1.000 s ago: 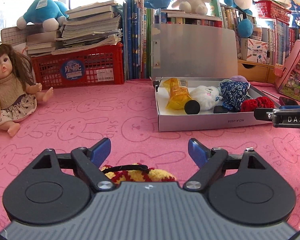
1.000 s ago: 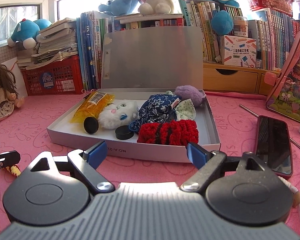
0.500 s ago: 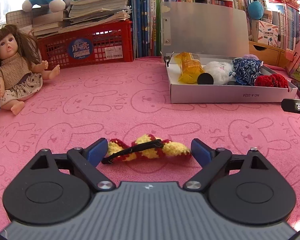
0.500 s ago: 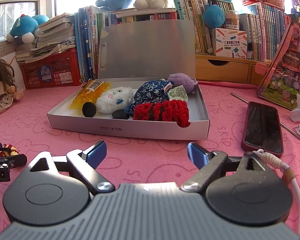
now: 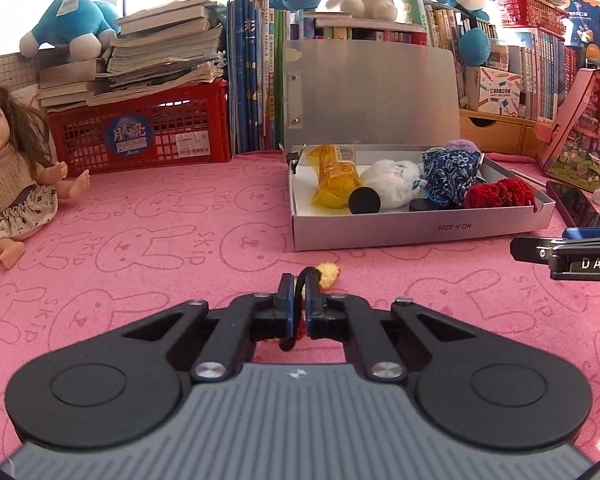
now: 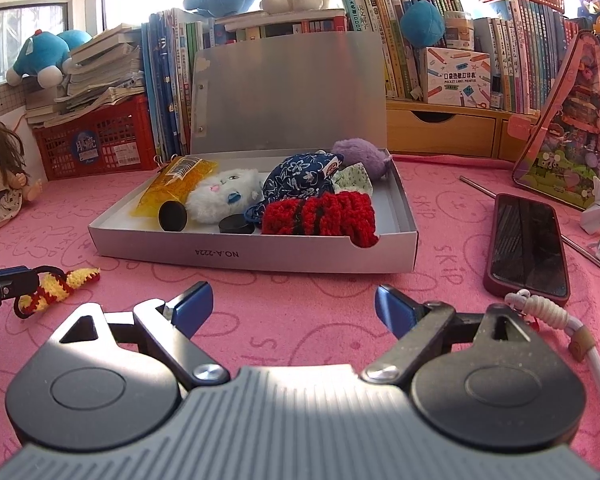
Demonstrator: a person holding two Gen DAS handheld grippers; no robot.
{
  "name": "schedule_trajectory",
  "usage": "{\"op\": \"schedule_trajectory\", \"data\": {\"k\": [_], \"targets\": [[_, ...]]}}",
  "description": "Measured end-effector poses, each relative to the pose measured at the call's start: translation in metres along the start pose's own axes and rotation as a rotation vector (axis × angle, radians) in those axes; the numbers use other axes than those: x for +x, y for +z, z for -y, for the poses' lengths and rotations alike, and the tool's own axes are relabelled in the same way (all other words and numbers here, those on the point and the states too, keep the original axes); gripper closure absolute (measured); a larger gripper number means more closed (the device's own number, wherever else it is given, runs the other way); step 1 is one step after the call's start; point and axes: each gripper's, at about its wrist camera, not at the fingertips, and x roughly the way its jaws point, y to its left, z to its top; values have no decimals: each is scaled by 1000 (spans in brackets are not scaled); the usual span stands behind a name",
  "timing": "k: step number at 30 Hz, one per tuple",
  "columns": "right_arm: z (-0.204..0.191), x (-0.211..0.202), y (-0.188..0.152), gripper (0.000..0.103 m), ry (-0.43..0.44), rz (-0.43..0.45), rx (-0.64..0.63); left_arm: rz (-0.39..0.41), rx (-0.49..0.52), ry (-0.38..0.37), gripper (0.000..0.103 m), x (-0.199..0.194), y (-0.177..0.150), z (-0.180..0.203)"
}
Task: Organize objects
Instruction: 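Grasp the red-yellow knitted hair tie with the left gripper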
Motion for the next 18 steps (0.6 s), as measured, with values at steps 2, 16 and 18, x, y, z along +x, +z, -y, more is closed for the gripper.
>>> {"op": "schedule_trajectory", "data": {"k": [2,16,18], "targets": [[1,0,0,10,0,-1,8,4,25,8,96,2,5,9],[4,1,0,10,4,-2,13,-115,11,-37,76,33,-3,9],[5,2,1,10,5,-3,16,-93,30,-56,77,30,-2,13]]}}
